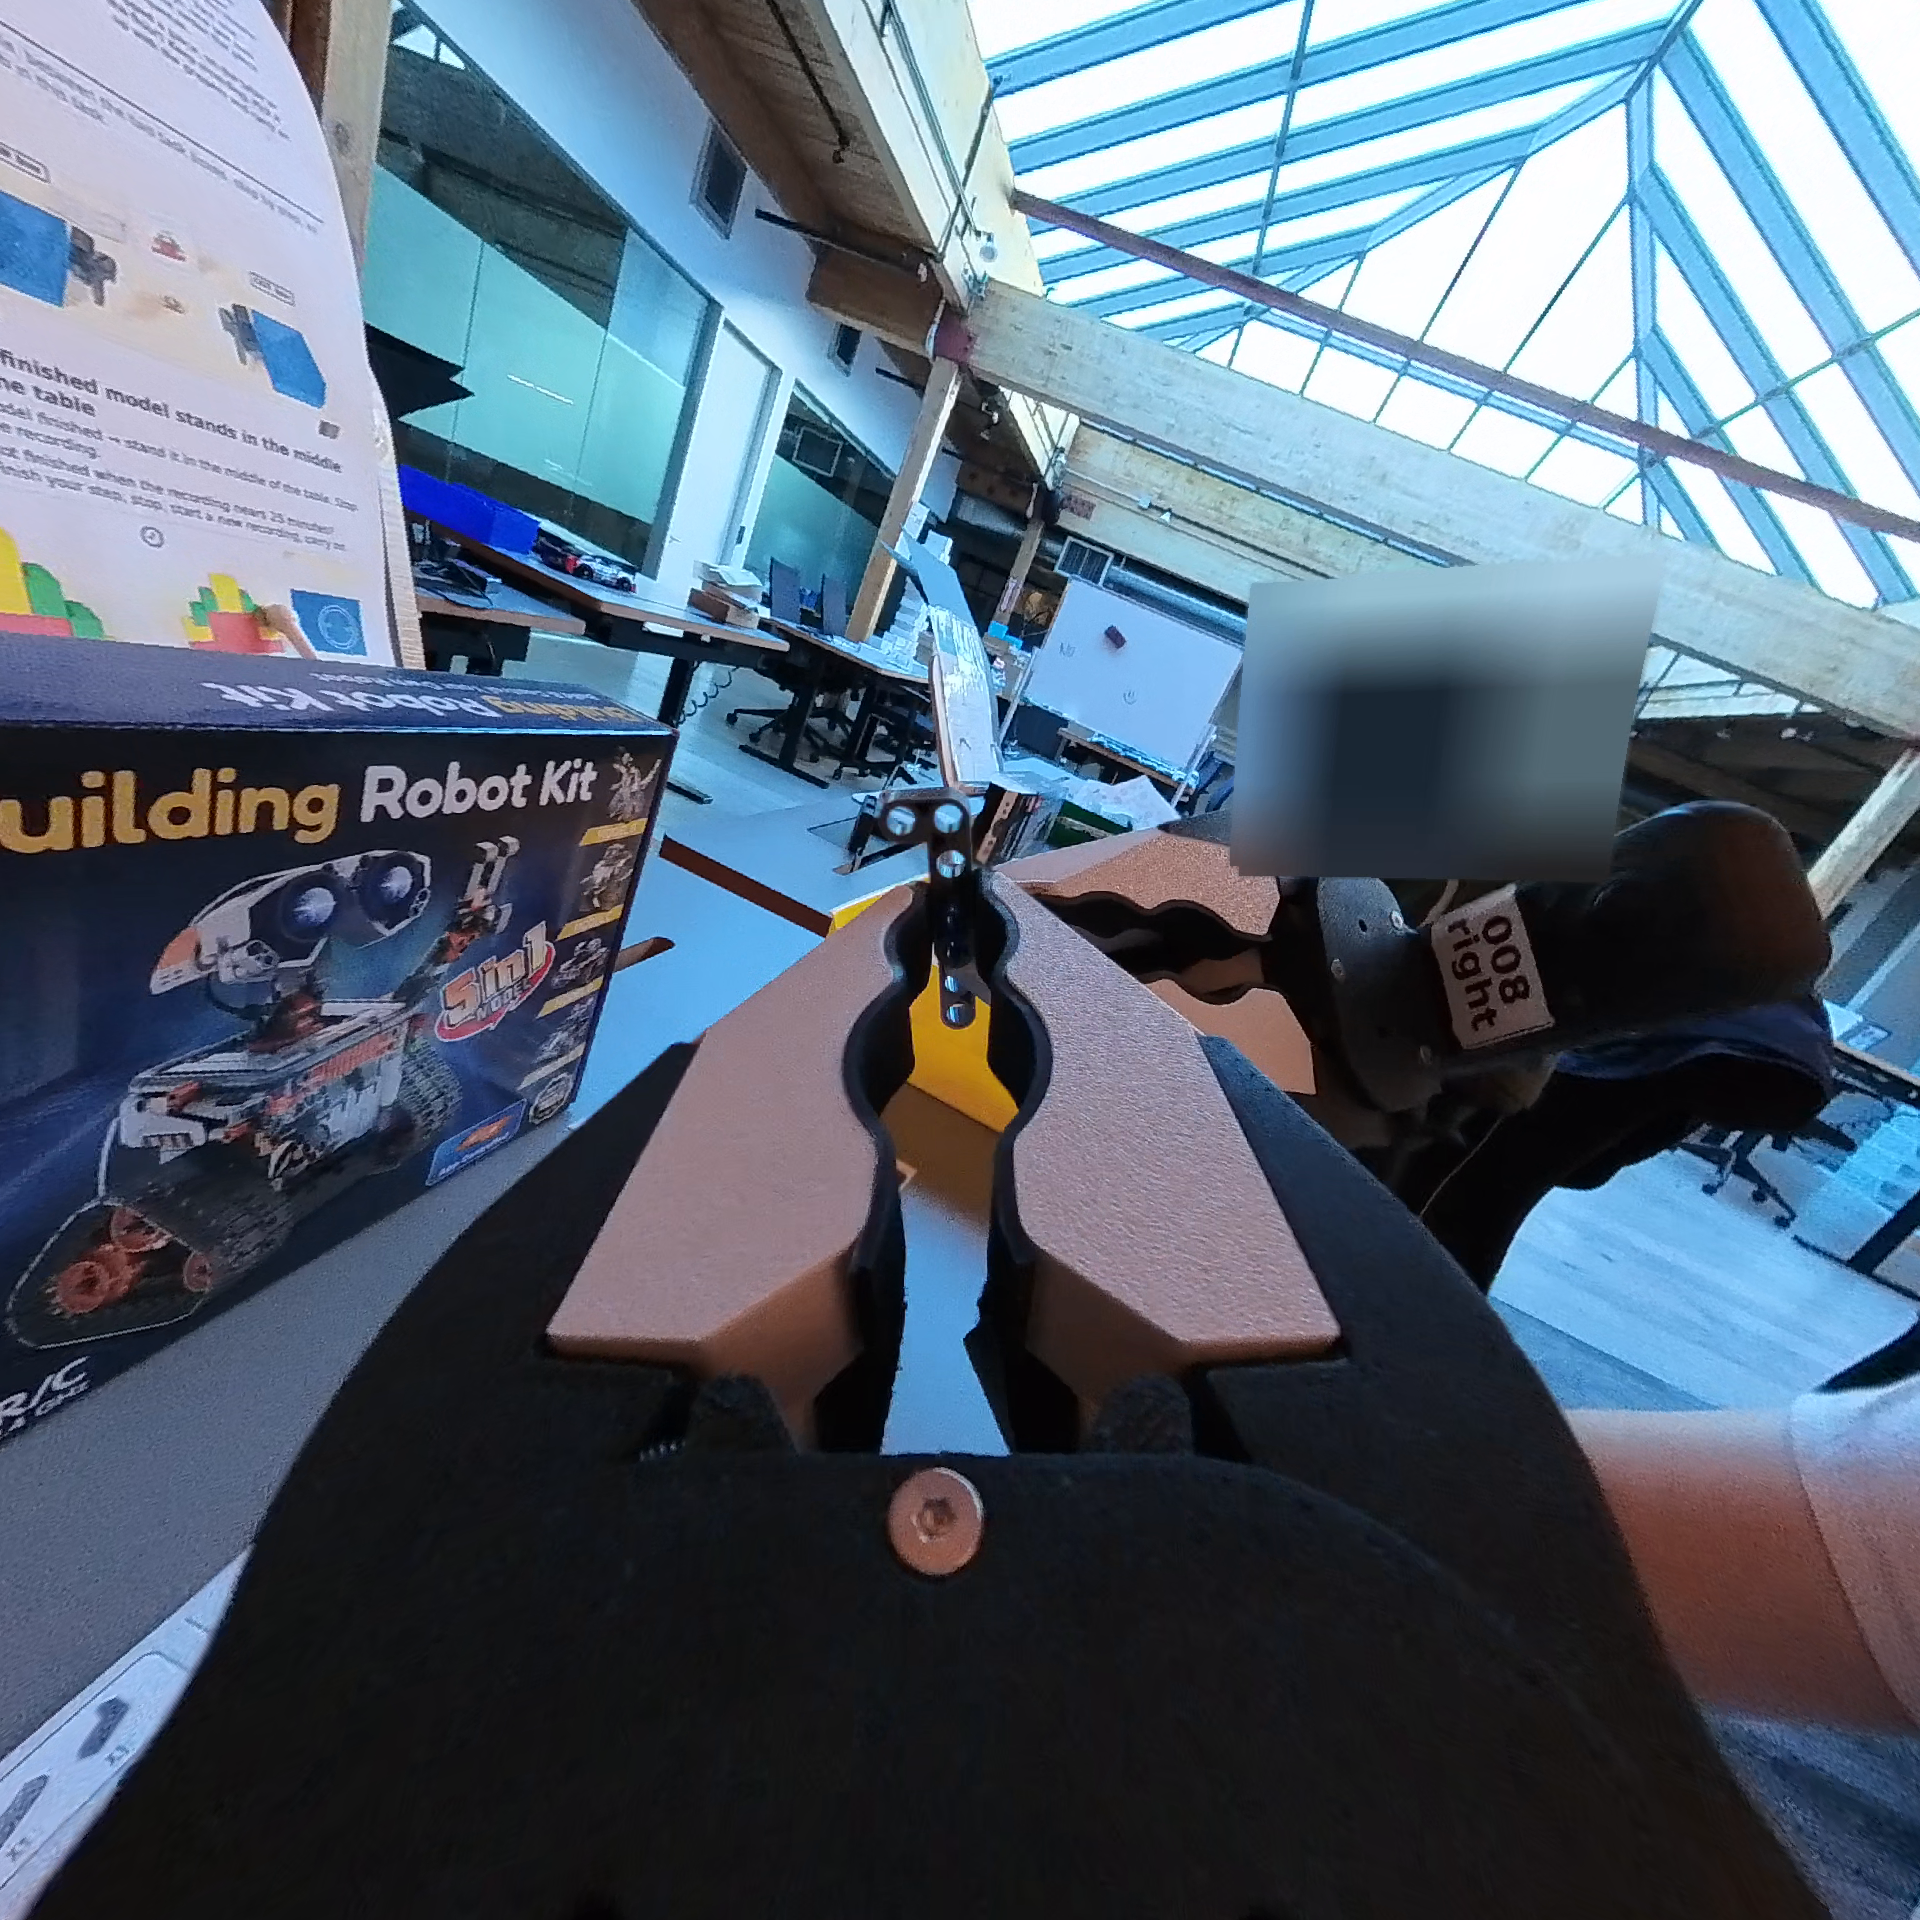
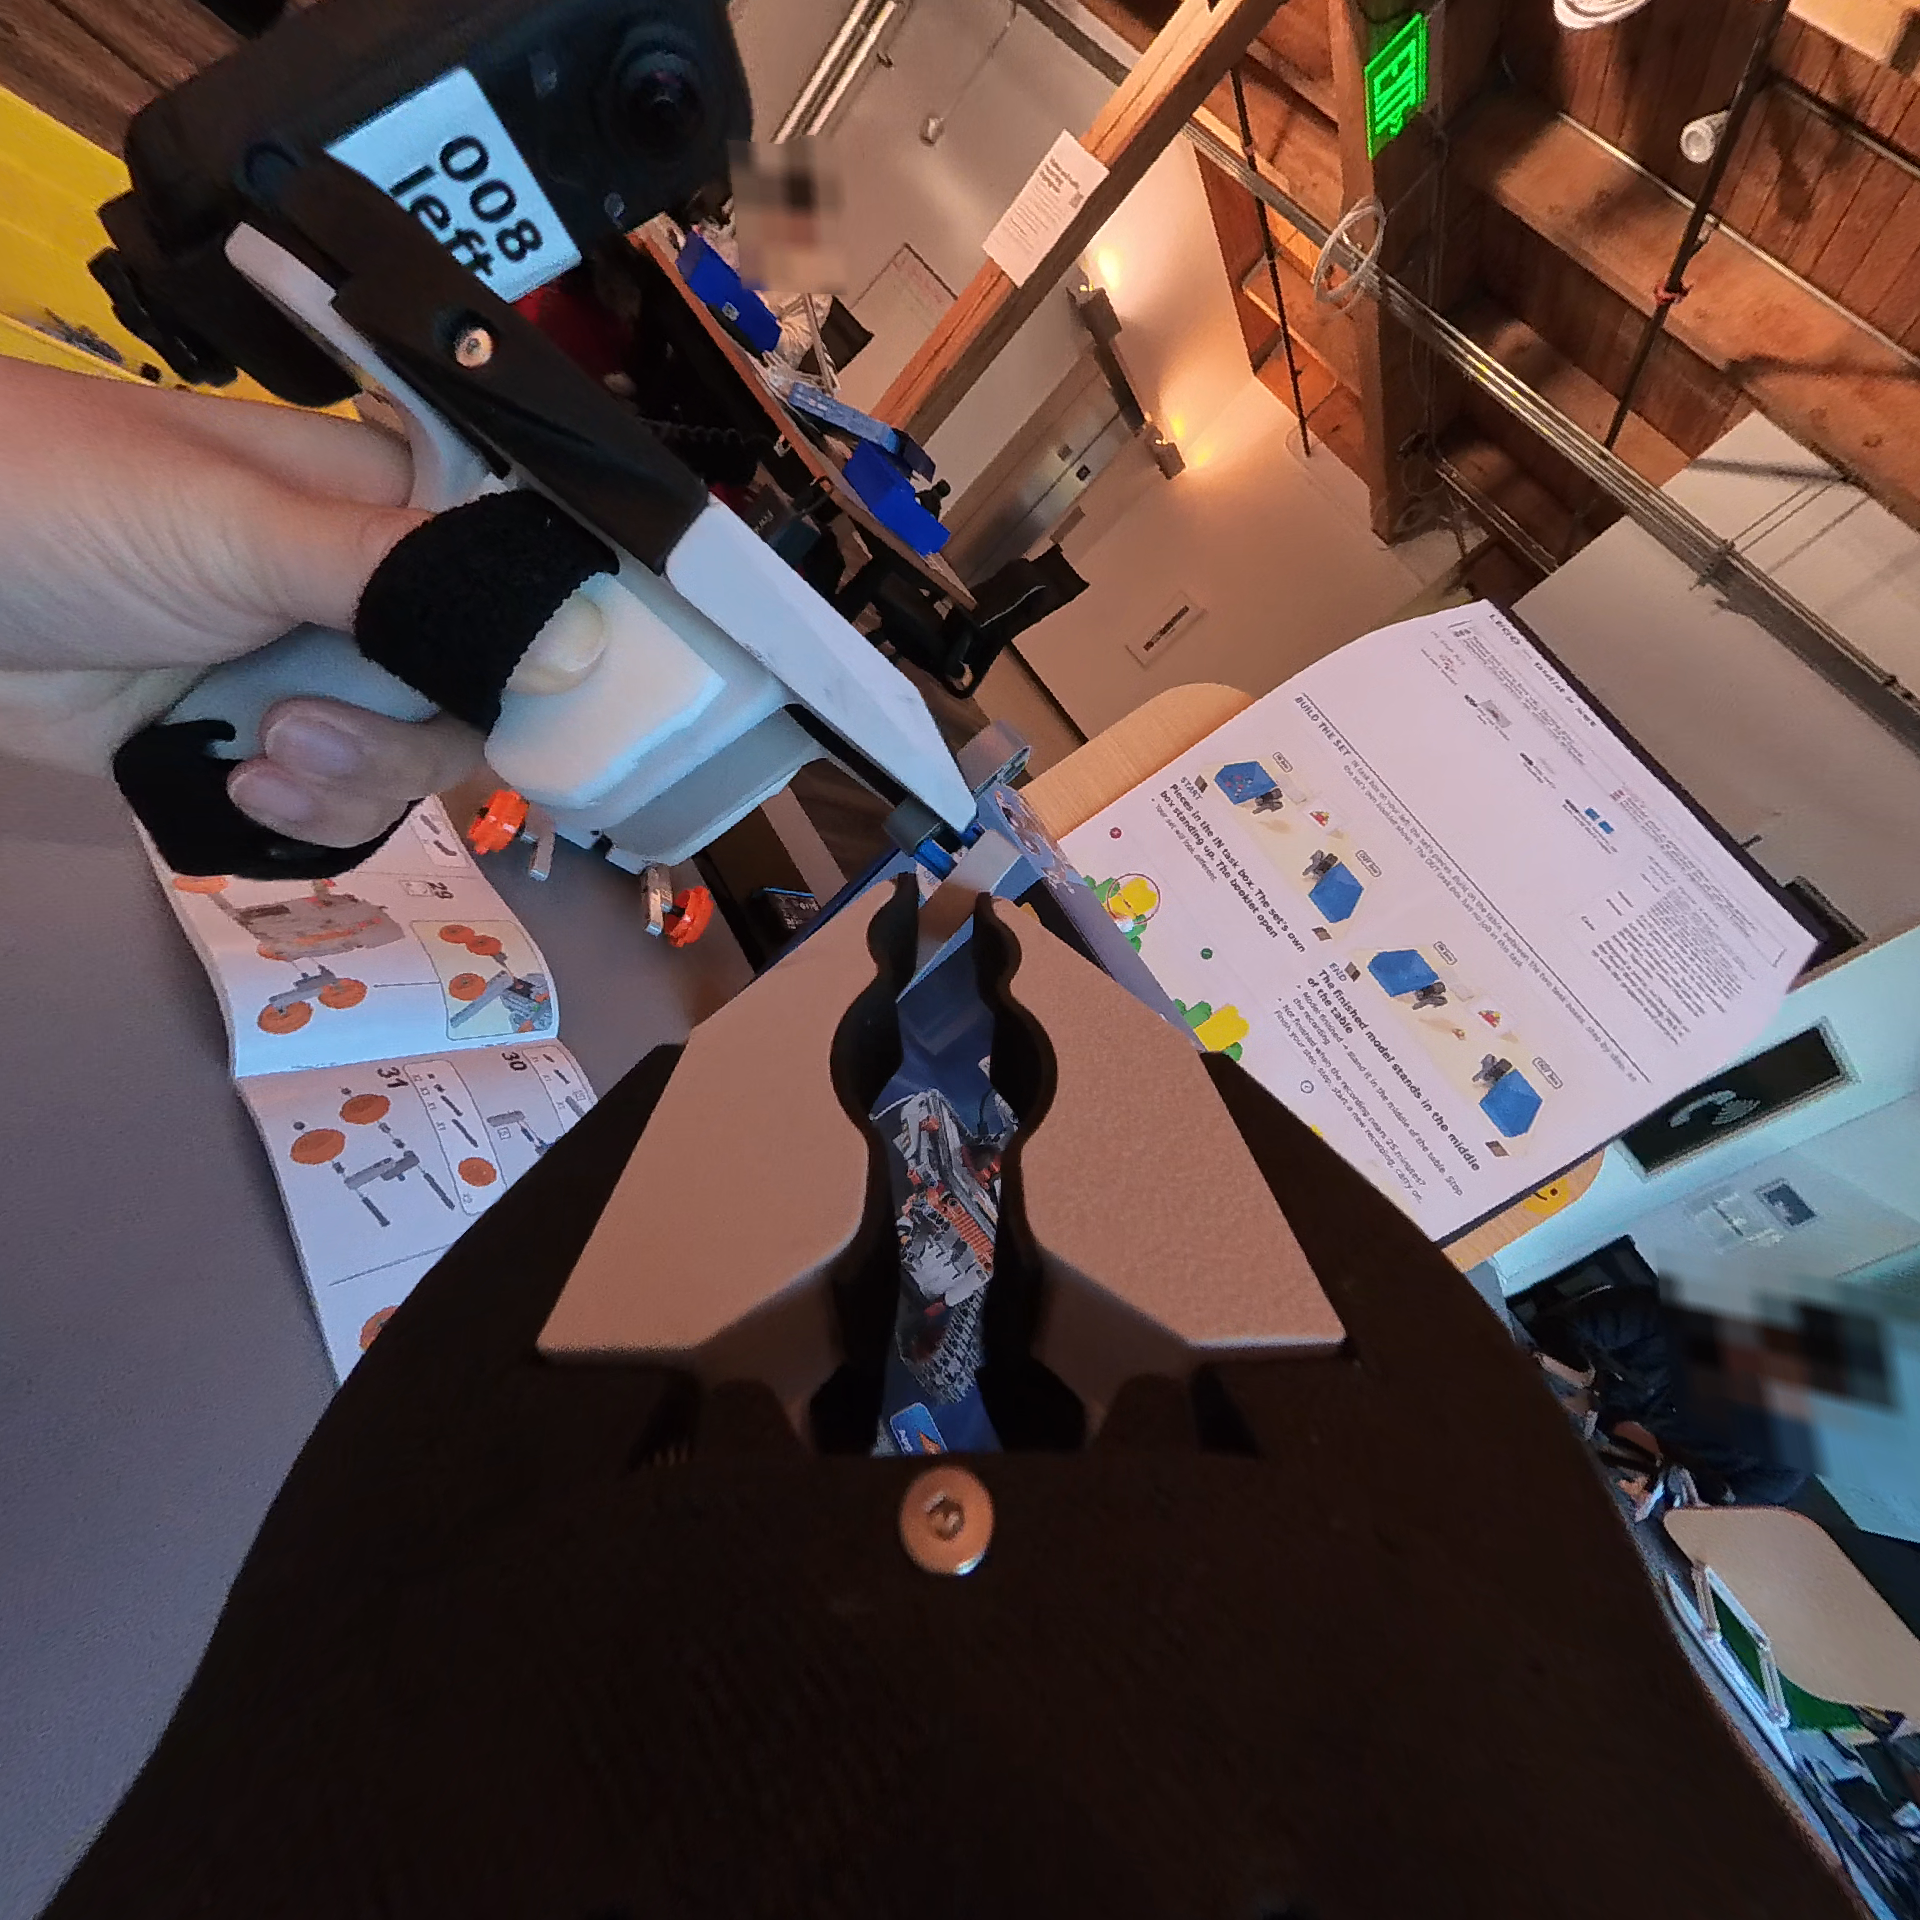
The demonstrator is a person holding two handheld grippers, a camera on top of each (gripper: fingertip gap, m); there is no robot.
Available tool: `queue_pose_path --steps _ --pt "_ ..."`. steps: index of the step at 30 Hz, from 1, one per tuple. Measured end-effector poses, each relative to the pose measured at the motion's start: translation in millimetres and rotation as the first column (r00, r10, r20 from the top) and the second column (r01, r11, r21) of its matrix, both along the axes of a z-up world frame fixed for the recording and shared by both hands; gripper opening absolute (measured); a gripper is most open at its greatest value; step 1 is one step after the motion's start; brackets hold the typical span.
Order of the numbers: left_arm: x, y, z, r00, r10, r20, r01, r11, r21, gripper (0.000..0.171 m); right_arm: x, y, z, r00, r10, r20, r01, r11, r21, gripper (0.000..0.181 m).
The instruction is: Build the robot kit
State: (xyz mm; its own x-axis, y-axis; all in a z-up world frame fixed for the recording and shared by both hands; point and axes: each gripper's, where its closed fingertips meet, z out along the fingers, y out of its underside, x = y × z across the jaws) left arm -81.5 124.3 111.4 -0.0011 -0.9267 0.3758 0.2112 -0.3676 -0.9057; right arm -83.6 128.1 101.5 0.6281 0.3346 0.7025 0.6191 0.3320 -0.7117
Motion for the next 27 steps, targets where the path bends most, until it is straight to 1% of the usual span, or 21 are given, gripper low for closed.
queue_pose_path --steps 11,18,20,24,27 --pt "-4.6 -6.6 9.5 1.000 -0.017 0.018 0.017 1.000 0.009 0.004 -7.5 -8.2 3.0 0.999 0.015 0.049 -0.016 1.000 0.014 0.011" --pt "-5.6 -7.8 8.2 0.999 -0.044 0.000 0.044 0.999 0.001 0.004 -7.8 -7.8 1.5 0.998 0.008 0.062 -0.009 1.000 0.011 0.011" --pt "-7.1 -7.5 10.1 0.999 -0.050 0.019 0.051 0.999 -0.010 0.004 -9.1 -7.4 4.5 0.999 0.006 0.037 -0.007 1.000 0.024 0.011" --pt "-10.9 -3.5 15.0 0.999 -0.003 0.046 0.003 1.000 0.007 0.004 -12.1 -3.4 10.2 0.999 -0.018 -0.037 0.019 0.999 0.027 0.010" --pt "-14.6 0.1 17.6 0.997 0.015 0.072 -0.015 1.000 0.000 0.004 -14.7 0.8 13.5 0.990 -0.036 -0.133 0.037 0.999 0.007 0.009"
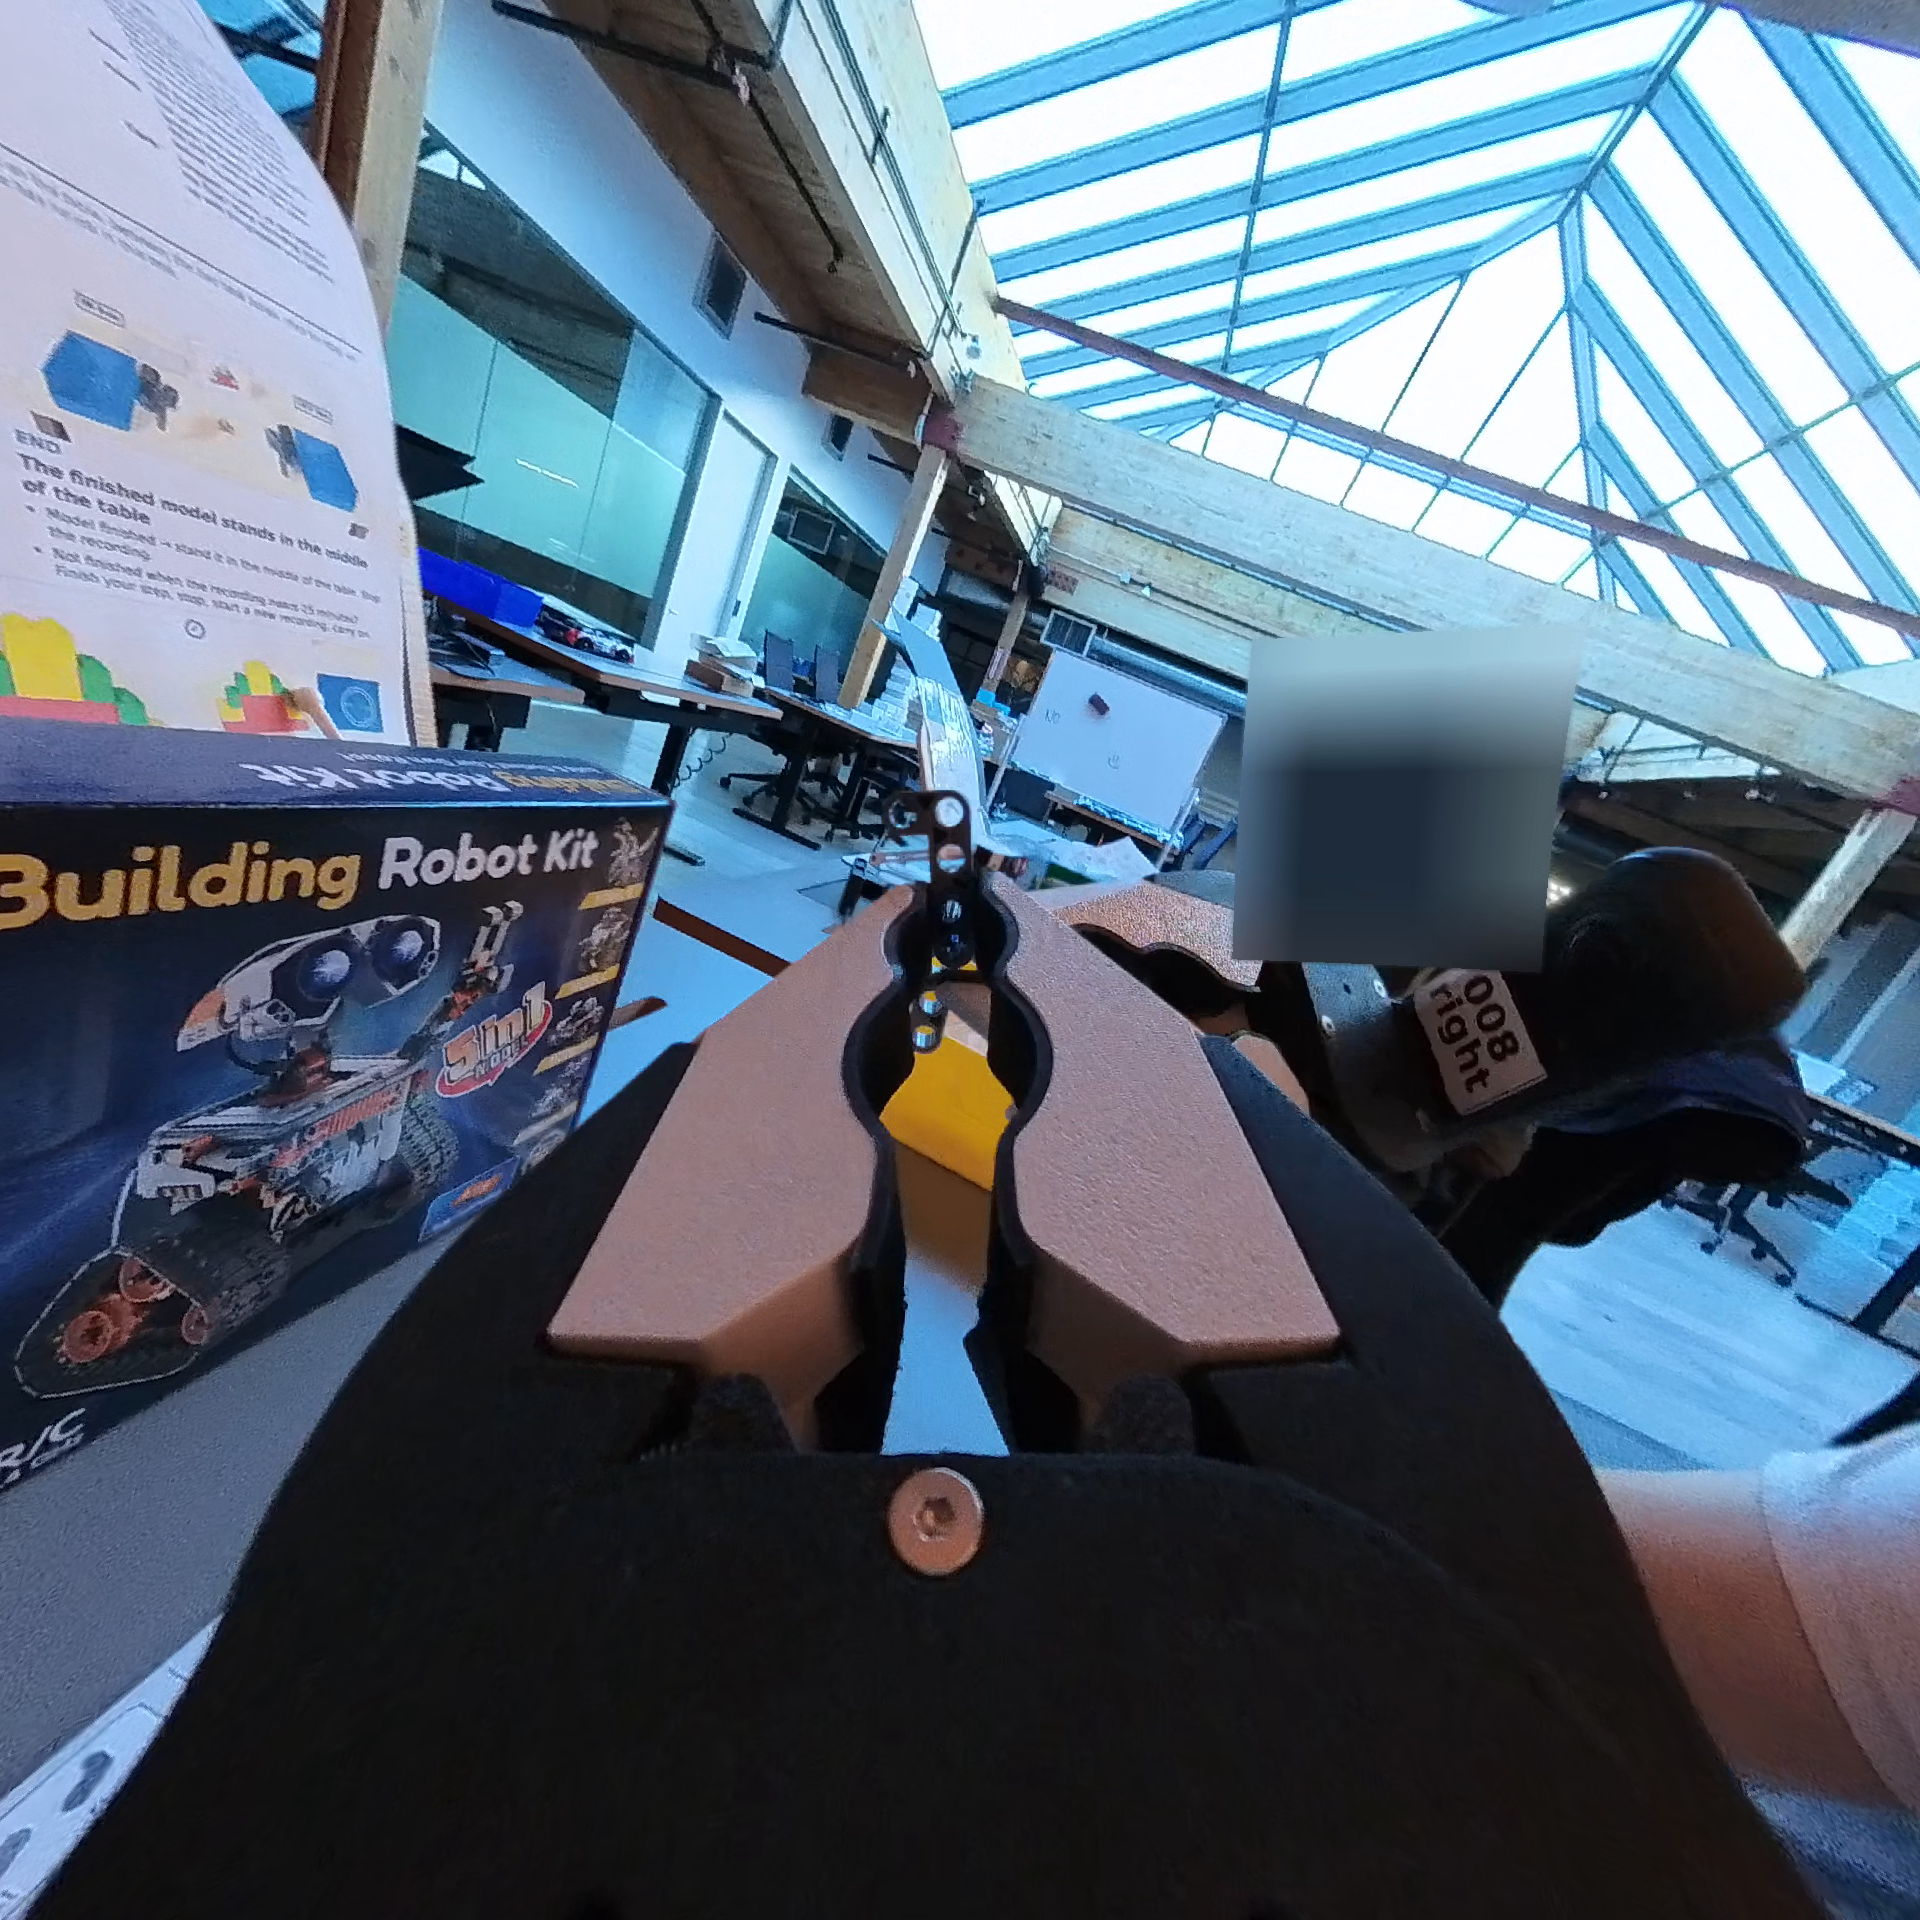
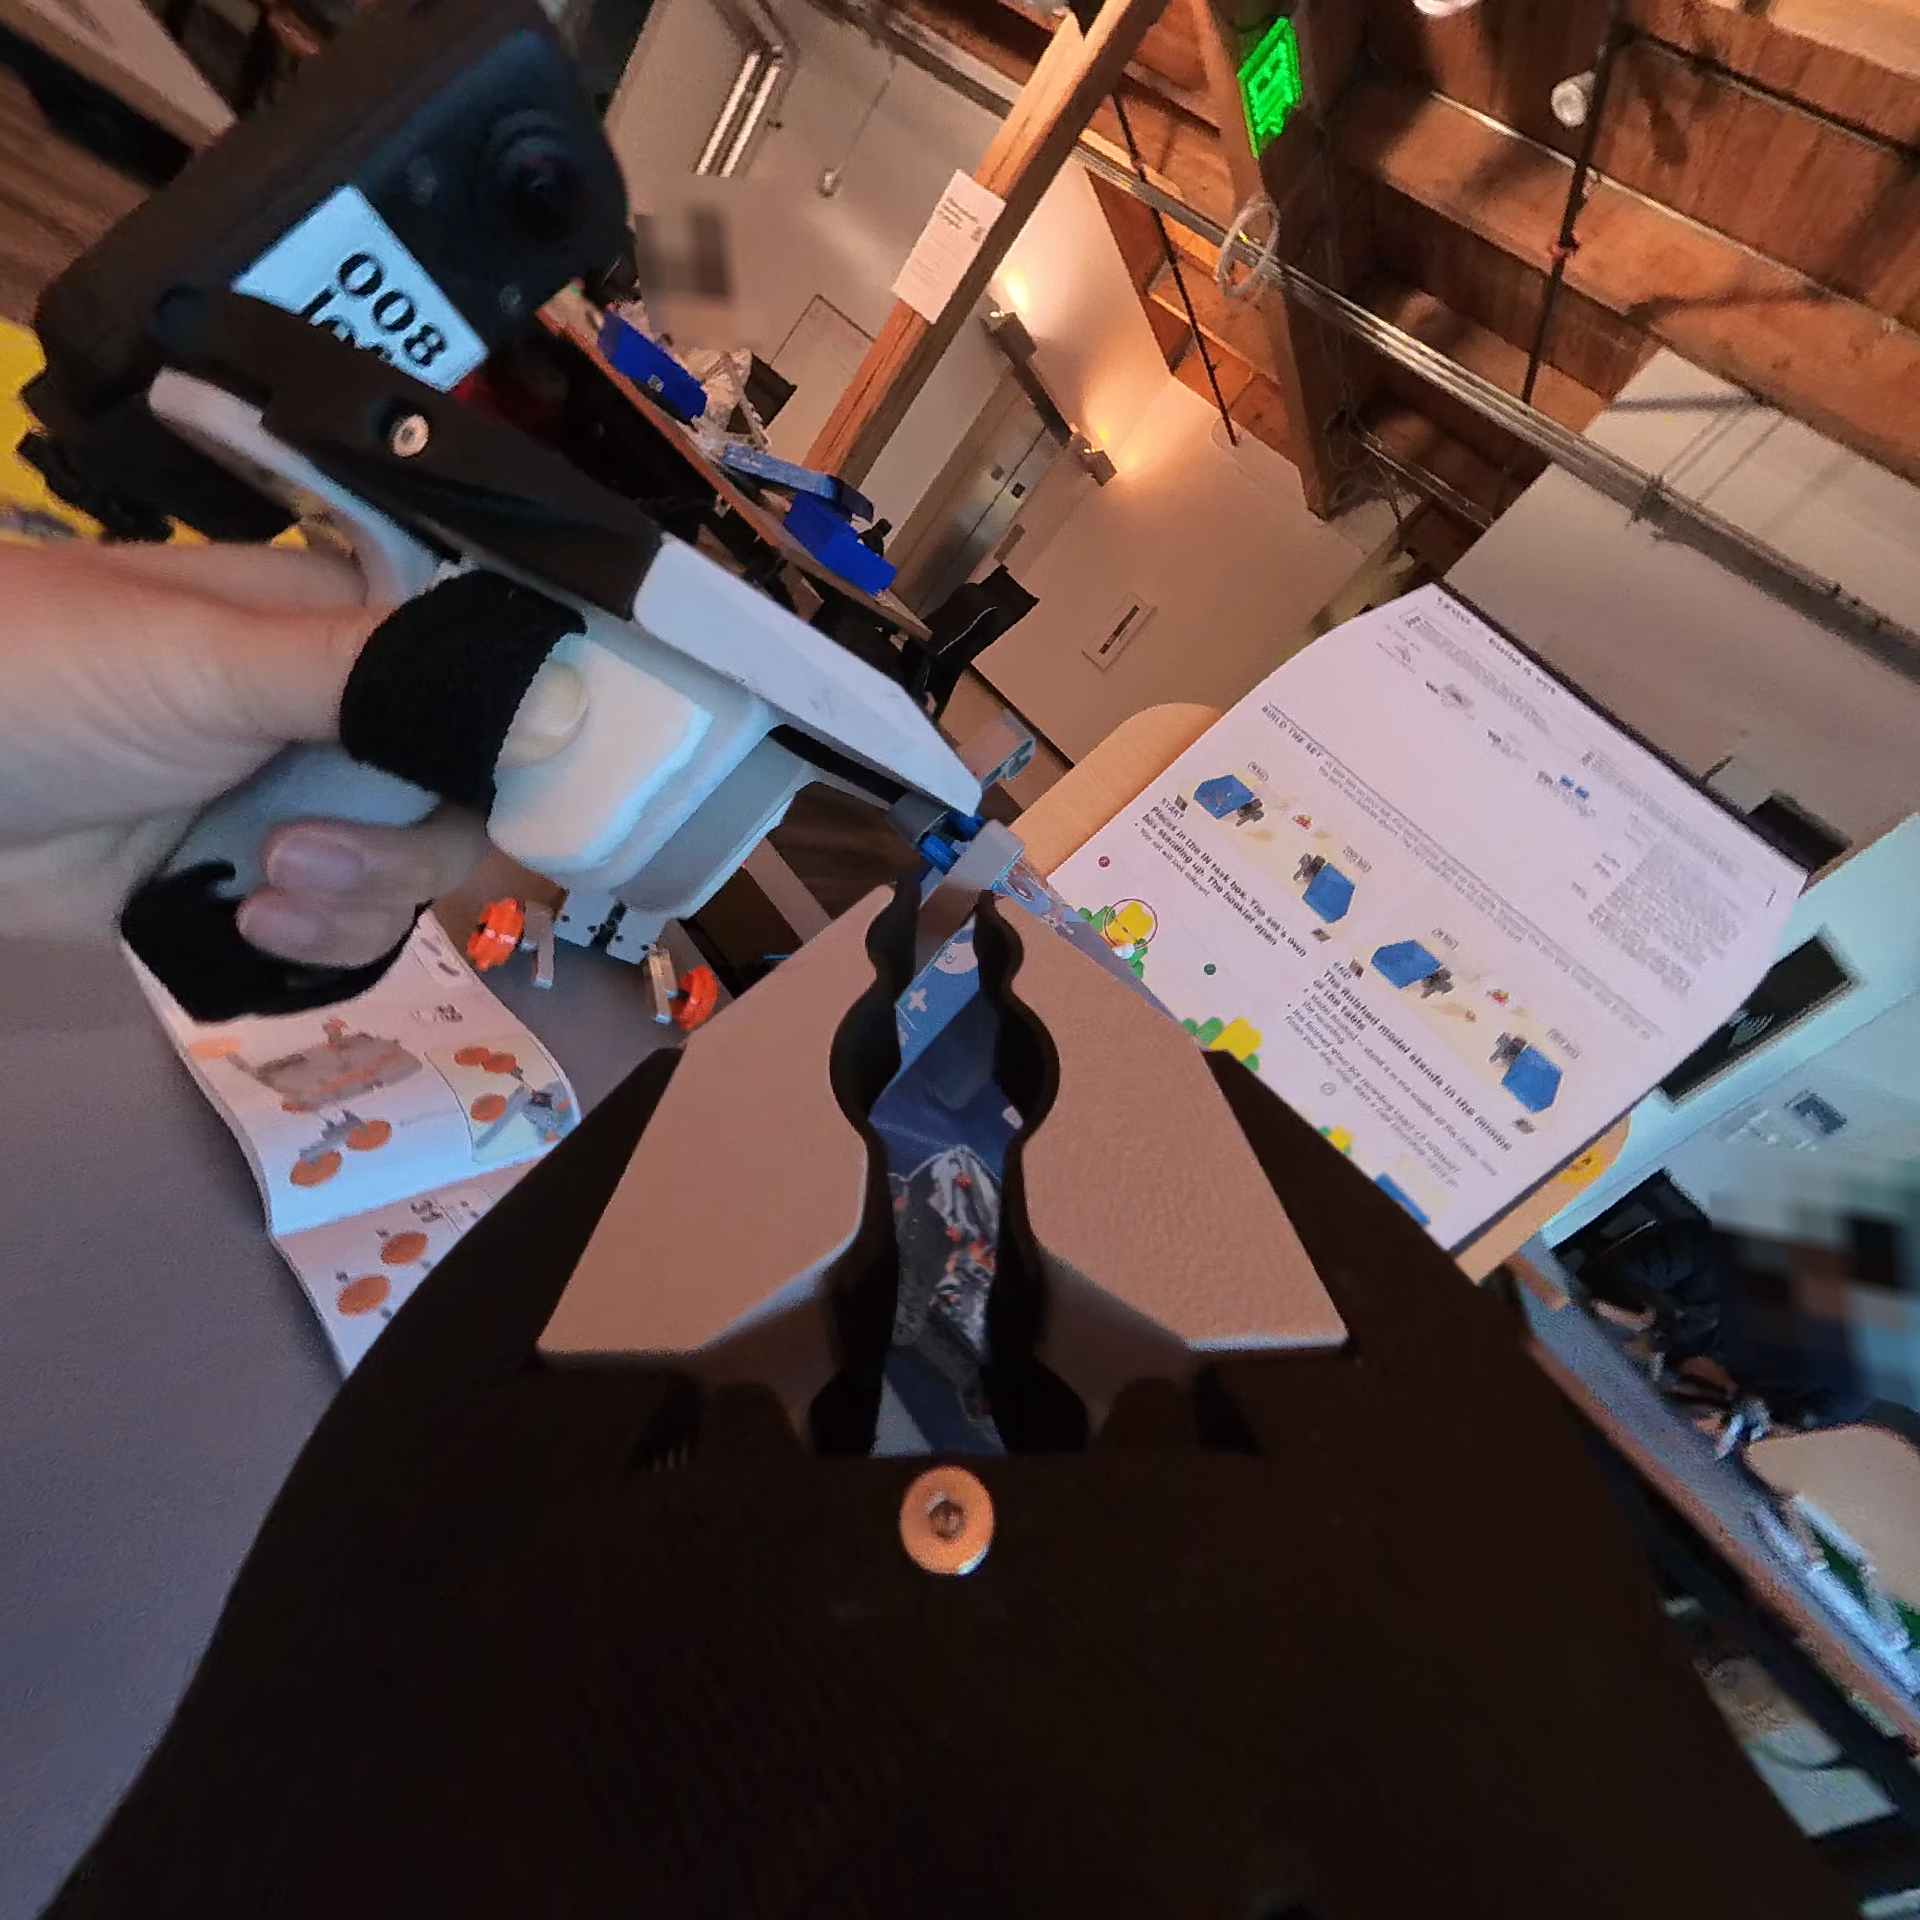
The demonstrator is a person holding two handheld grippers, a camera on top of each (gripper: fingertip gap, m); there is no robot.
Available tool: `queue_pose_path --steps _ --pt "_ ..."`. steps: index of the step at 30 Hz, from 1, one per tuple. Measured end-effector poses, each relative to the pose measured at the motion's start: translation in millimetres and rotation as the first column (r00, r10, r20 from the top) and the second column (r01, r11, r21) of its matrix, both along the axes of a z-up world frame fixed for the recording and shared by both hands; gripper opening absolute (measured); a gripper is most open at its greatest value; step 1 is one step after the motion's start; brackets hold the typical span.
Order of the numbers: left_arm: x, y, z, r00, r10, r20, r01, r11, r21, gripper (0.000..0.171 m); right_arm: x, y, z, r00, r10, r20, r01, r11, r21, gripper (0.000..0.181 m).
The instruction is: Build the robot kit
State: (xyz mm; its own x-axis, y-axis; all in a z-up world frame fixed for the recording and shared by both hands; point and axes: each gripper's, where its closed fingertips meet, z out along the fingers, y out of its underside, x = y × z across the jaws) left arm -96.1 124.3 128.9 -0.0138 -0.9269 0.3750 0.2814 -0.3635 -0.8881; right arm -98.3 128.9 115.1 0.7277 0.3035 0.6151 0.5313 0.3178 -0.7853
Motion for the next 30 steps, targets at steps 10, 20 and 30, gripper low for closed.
queue_pose_path --steps 10,20,30 --pt "1.2 8.3 -4.6 0.998 -0.013 0.066 0.016 0.999 -0.051 0.004 3.9 8.7 -3.5 0.975 0.020 -0.223 -0.049 0.991 -0.125 0.007" --pt "3.4 8.1 -7.1 0.999 0.015 0.031 -0.015 1.000 -0.012 0.004 5.4 10.0 -7.3 0.950 0.047 -0.310 -0.116 0.971 -0.207 0.006" --pt "6.9 3.9 -15.1 0.999 -0.043 -0.032 0.043 0.999 -0.001 0.004 7.8 12.1 -17.0 0.999 -0.019 -0.047 0.012 0.989 -0.150 0.006"
